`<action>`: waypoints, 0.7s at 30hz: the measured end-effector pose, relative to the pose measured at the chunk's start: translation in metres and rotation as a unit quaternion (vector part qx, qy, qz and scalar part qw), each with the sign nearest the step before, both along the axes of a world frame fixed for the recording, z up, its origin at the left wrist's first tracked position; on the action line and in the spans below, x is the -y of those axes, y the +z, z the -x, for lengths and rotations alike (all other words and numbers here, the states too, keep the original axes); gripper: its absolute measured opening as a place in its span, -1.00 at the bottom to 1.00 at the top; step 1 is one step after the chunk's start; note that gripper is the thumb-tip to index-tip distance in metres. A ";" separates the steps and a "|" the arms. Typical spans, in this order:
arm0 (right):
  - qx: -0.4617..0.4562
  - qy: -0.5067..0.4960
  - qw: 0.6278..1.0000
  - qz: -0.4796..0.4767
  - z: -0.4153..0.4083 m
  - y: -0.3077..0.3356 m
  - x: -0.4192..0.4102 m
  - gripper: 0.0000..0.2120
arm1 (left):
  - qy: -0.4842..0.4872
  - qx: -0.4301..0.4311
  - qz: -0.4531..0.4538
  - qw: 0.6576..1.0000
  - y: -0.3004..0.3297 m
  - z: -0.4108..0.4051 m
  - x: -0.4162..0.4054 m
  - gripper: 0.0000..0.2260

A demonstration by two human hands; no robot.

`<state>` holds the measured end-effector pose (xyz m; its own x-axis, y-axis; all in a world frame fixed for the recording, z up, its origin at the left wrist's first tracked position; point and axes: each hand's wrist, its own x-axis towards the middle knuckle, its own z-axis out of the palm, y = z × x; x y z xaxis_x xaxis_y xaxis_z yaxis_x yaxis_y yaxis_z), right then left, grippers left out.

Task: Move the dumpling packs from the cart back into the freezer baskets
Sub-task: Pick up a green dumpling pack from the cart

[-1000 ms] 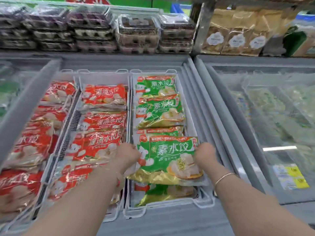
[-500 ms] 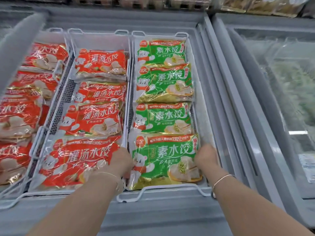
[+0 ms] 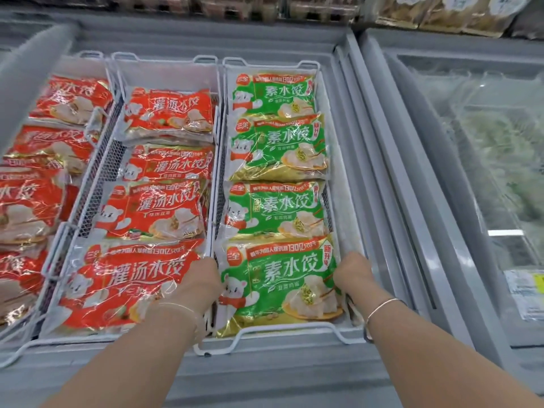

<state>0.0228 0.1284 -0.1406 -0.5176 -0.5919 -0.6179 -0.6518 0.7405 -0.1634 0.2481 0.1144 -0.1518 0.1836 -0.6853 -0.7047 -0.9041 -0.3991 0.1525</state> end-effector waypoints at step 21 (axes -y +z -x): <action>-0.022 -0.228 0.929 0.291 0.142 0.226 -0.054 -0.86 | -0.220 -0.231 0.252 0.914 0.254 0.213 0.040 -0.78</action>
